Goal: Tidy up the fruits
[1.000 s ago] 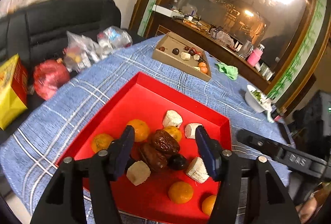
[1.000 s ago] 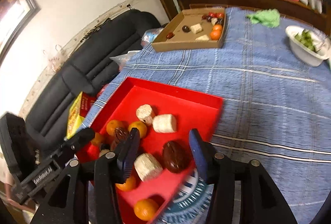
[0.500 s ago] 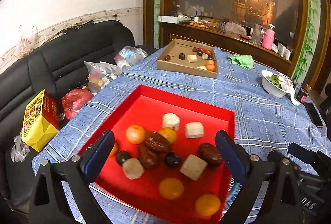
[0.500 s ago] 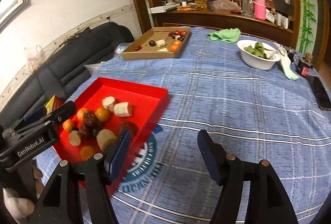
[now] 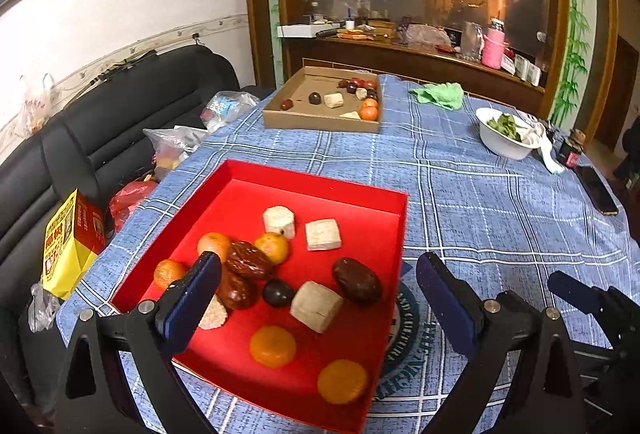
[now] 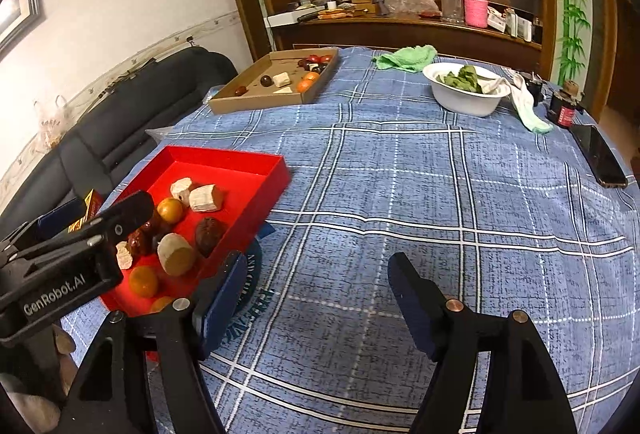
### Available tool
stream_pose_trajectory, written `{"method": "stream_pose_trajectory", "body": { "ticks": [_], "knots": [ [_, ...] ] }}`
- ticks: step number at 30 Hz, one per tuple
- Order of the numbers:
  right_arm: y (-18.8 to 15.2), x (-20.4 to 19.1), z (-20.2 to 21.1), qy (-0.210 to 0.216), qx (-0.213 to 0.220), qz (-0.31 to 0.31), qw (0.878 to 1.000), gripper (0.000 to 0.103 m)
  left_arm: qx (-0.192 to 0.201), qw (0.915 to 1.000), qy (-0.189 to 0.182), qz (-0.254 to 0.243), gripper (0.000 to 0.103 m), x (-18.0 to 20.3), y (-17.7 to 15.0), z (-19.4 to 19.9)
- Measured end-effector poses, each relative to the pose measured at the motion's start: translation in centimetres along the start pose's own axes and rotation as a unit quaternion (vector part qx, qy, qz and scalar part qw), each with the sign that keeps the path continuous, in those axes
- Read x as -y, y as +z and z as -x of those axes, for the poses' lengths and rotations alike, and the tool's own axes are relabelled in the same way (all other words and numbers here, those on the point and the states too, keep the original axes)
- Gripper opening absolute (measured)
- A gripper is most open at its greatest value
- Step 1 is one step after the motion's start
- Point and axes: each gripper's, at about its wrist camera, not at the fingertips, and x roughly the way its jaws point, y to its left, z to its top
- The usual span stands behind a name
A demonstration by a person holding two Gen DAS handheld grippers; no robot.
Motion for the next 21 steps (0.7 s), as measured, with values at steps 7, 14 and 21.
{"method": "stream_pose_trajectory", "body": {
  "ticks": [7, 14, 21],
  "knots": [
    [-0.2, 0.2, -0.2, -0.007, -0.005, -0.006, 1.000, 0.078, -0.011, 0.9999, -0.001, -0.013, 0.098, 0.7, -0.4, -0.4],
    [-0.2, 0.0, -0.4, -0.013, -0.006, -0.001, 1.000, 0.078, -0.017, 0.9998, -0.002, -0.010, 0.098, 0.5, -0.6, -0.8],
    [-0.3, -0.1, -0.6, -0.015, -0.008, 0.000, 1.000, 0.079, -0.019, 0.9998, -0.003, -0.009, 0.098, 0.3, -0.6, -1.0]
  ]
}}
